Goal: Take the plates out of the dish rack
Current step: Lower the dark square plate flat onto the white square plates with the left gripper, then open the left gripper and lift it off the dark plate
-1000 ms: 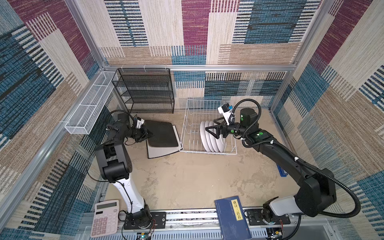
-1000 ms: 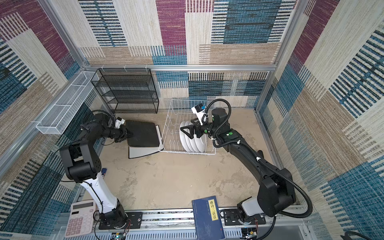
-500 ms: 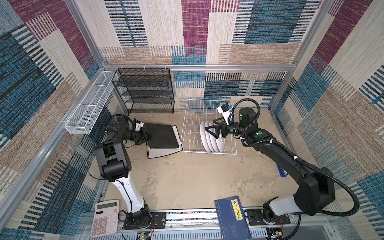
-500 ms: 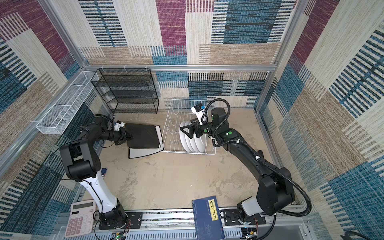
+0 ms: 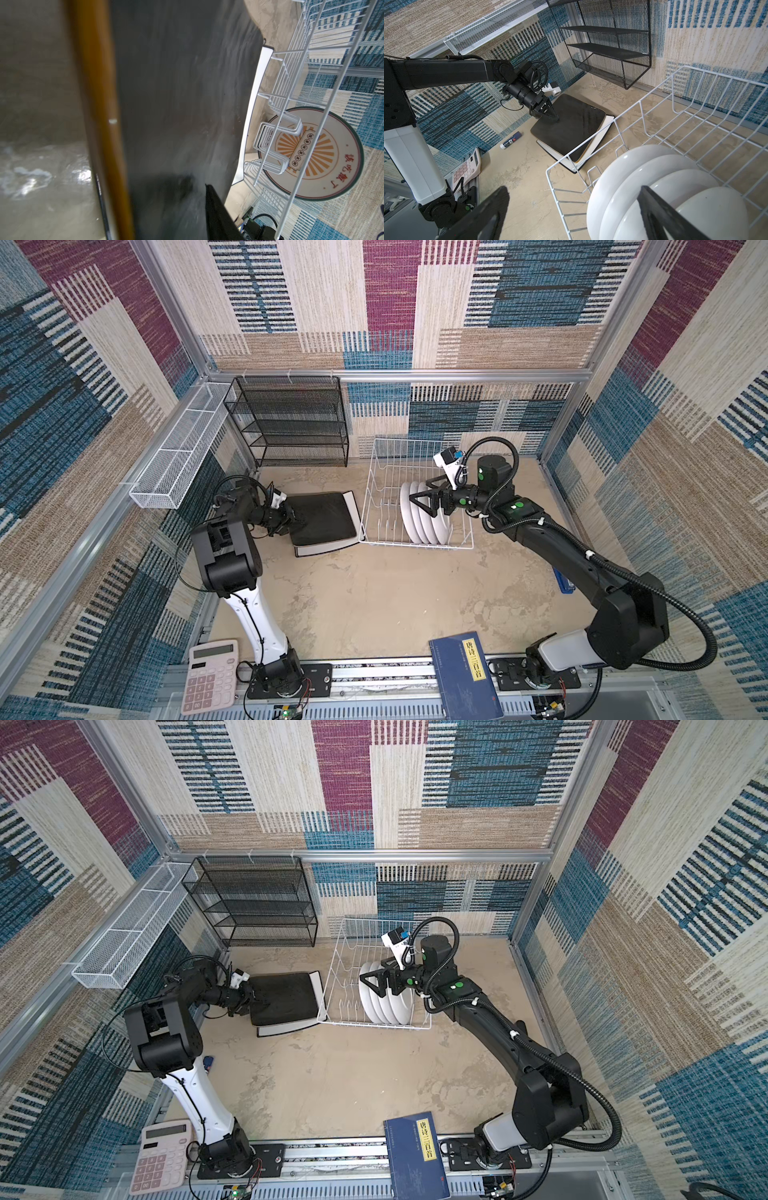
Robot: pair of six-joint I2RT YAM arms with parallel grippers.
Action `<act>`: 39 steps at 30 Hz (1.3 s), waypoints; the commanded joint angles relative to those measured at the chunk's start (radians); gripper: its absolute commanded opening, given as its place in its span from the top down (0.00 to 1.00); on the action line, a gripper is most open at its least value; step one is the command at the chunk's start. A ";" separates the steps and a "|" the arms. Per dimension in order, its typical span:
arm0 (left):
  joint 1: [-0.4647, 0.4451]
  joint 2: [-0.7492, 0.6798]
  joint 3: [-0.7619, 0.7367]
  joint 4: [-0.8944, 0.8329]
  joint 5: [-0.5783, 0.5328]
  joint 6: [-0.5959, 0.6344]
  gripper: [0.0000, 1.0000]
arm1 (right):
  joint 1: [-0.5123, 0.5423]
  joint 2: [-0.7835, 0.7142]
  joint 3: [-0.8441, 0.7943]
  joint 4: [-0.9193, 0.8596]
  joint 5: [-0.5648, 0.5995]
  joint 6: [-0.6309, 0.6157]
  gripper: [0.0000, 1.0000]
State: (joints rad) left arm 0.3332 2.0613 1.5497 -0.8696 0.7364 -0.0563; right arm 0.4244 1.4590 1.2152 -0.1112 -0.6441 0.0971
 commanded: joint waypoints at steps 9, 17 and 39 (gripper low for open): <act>0.001 0.004 0.035 -0.012 -0.018 -0.001 0.49 | 0.002 0.005 0.014 0.013 -0.002 0.008 0.01; 0.000 0.010 0.043 -0.012 -0.030 -0.012 0.46 | 0.004 0.008 0.019 0.013 -0.005 0.008 0.01; -0.001 -0.050 0.041 -0.012 -0.104 -0.037 0.37 | 0.005 0.006 0.014 0.014 0.018 0.009 0.01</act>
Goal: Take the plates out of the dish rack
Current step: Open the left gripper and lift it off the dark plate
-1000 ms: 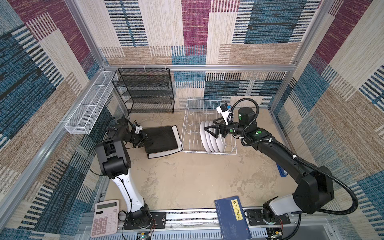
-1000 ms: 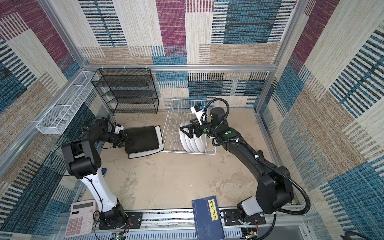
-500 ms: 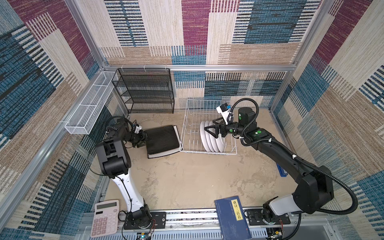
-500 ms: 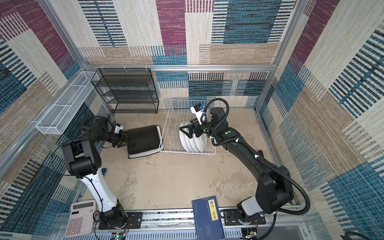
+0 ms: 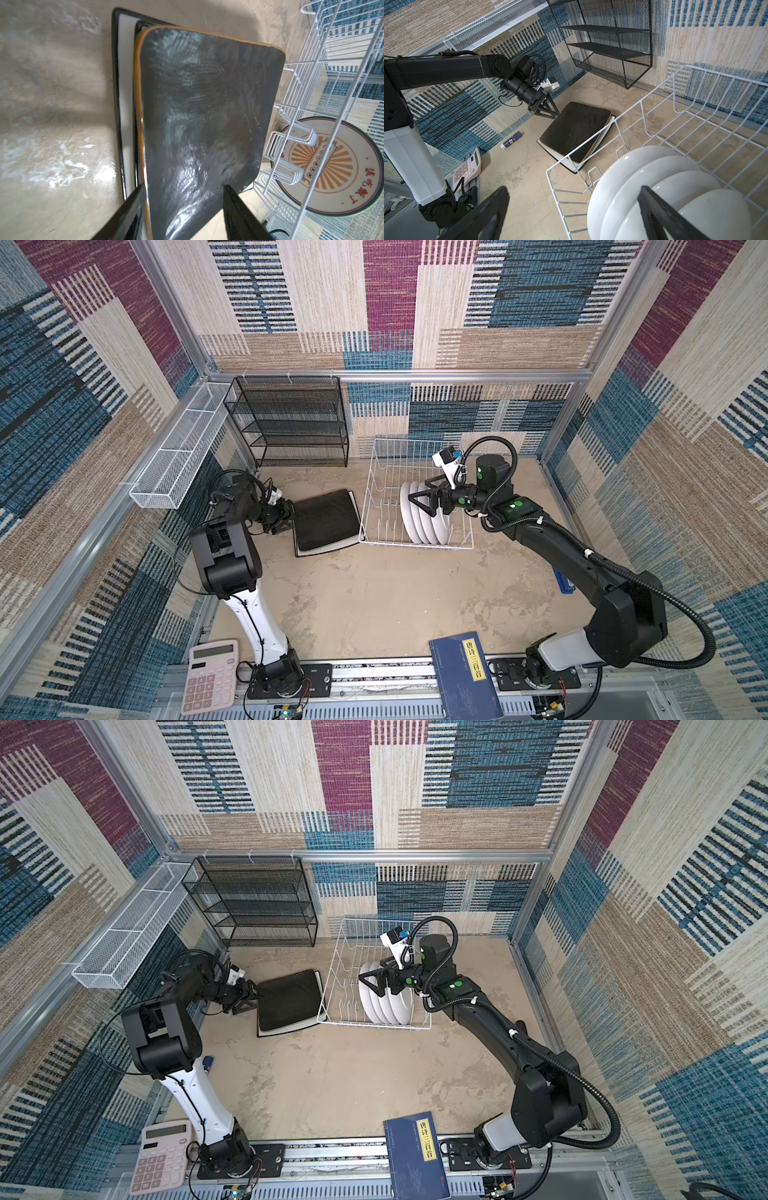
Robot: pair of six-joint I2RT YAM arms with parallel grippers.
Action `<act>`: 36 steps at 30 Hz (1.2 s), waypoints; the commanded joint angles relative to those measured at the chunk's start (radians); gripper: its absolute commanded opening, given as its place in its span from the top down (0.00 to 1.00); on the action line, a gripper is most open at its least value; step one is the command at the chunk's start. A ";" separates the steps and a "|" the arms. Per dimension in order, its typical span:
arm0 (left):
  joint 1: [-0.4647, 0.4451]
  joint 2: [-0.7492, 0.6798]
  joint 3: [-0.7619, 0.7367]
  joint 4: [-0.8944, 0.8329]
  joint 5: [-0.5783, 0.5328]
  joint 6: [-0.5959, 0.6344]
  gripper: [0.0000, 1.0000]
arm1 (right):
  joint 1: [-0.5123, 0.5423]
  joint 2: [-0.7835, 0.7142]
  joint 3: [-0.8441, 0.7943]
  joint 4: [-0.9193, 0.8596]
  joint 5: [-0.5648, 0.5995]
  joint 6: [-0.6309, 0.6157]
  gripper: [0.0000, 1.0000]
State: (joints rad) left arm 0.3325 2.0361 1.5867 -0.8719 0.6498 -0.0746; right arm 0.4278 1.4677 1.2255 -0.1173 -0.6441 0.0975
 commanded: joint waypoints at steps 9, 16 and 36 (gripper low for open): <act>-0.019 -0.210 0.007 -0.010 0.006 -0.029 0.31 | 0.003 -0.036 -0.016 0.024 0.106 0.013 0.01; -0.149 -0.396 0.025 0.006 -0.029 -0.065 0.31 | 0.002 -0.102 -0.046 0.036 0.161 -0.002 0.01; -0.699 -0.508 -0.018 0.102 -0.291 -0.259 0.33 | 0.002 -0.315 -0.217 -0.040 0.275 0.002 0.01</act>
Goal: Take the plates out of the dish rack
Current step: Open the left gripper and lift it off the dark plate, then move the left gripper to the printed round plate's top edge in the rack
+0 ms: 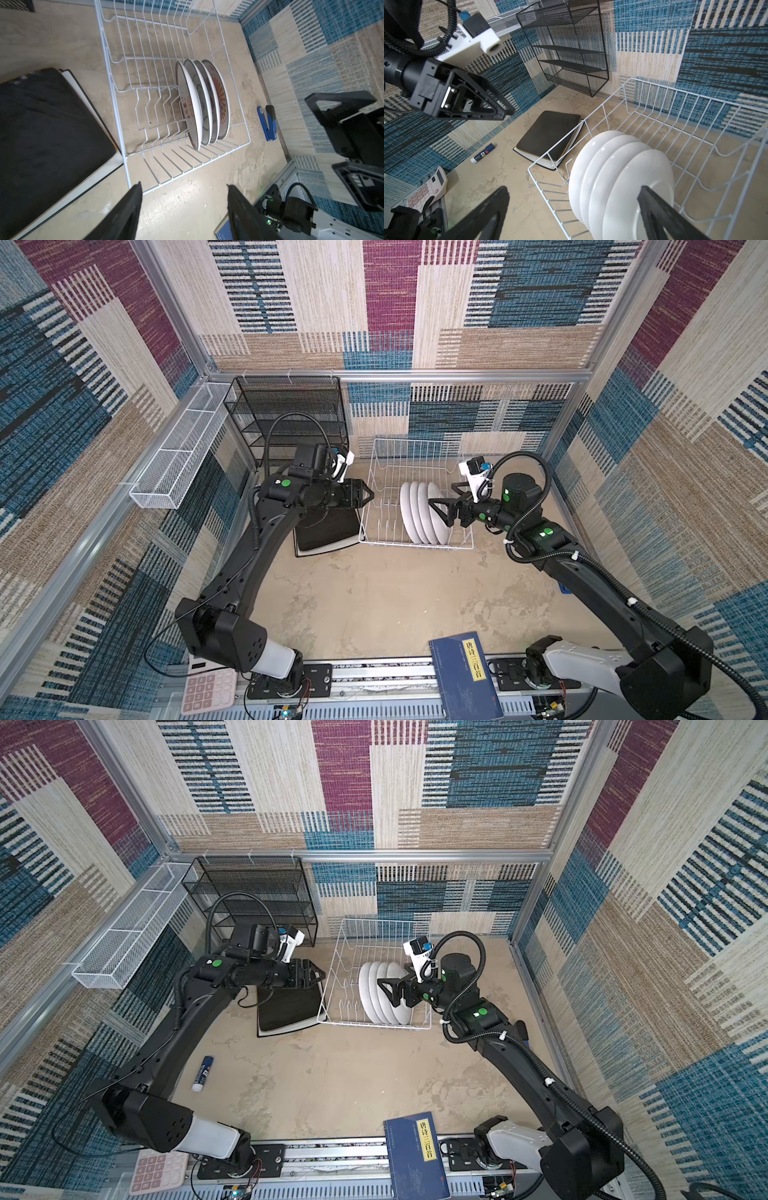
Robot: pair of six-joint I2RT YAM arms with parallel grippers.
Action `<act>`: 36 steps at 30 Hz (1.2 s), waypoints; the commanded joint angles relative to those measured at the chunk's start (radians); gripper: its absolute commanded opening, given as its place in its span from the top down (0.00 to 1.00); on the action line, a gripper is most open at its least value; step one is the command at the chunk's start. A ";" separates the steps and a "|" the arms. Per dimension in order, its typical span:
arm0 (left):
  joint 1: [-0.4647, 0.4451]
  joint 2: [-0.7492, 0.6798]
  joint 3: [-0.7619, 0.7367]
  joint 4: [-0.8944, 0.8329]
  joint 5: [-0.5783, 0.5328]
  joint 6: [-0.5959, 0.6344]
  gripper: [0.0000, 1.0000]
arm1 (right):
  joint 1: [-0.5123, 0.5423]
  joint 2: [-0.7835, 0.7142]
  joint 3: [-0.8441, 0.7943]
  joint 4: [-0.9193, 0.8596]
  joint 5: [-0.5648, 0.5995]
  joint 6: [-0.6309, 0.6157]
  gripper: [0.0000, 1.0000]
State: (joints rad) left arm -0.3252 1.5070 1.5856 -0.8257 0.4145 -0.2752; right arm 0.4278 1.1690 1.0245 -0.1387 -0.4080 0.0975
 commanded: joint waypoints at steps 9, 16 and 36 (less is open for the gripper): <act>-0.169 0.218 0.028 0.125 -0.109 -0.139 0.41 | 0.002 -0.076 -0.068 -0.050 0.098 -0.008 0.01; -0.192 0.324 0.083 0.154 -0.115 -0.194 0.50 | 0.000 -0.103 -0.089 -0.045 0.131 -0.027 0.01; -0.205 0.407 -0.026 0.403 -0.114 -0.462 0.86 | -0.001 -0.093 -0.086 -0.044 0.164 -0.036 0.01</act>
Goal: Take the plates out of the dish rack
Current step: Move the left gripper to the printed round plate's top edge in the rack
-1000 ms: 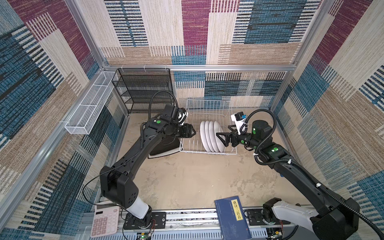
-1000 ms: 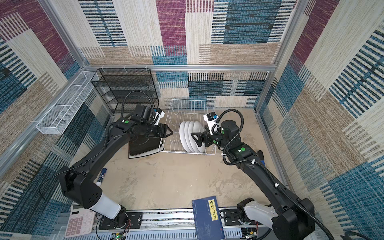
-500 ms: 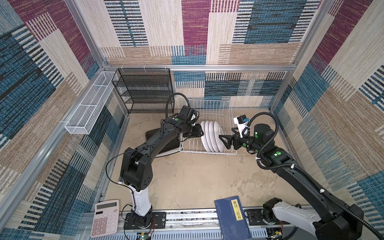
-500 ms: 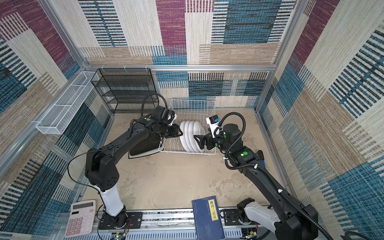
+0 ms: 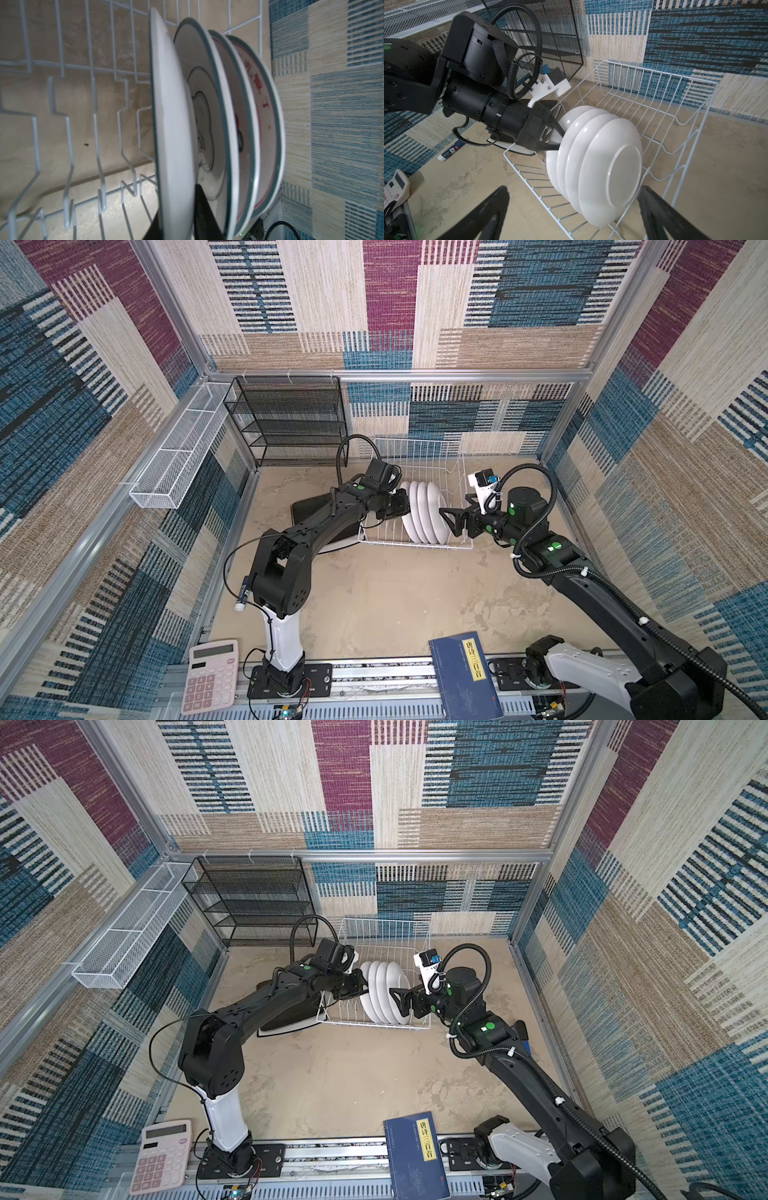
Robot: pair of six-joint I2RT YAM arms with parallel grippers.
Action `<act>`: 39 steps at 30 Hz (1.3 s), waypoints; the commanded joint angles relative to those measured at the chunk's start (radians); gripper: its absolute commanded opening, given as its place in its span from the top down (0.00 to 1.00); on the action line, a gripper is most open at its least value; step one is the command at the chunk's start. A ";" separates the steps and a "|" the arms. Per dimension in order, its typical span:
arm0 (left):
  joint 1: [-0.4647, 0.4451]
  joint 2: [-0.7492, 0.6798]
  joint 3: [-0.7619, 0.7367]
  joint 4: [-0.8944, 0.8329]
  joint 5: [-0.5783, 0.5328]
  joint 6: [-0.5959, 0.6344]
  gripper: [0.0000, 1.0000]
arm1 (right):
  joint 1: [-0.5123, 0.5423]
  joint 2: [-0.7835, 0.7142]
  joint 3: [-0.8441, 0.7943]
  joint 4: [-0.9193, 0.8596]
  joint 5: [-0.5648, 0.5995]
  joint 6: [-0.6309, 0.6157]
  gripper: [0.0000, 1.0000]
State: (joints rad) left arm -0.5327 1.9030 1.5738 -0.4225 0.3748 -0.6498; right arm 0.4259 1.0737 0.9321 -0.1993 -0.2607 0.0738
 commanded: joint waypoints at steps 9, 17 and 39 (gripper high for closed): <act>-0.013 0.024 -0.031 0.068 -0.079 -0.142 1.00 | -0.009 0.035 0.058 -0.035 0.081 -0.083 0.01; -0.026 0.067 0.017 0.057 -0.049 -0.135 1.00 | -0.016 0.042 0.056 -0.027 0.058 -0.062 0.01; -0.027 0.055 0.179 -0.121 0.038 0.023 1.00 | -0.020 0.048 0.061 0.004 0.040 -0.034 0.01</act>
State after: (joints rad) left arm -0.5610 1.9762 1.7412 -0.4969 0.4080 -0.6518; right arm 0.4053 1.1210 0.9829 -0.2295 -0.2169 0.0257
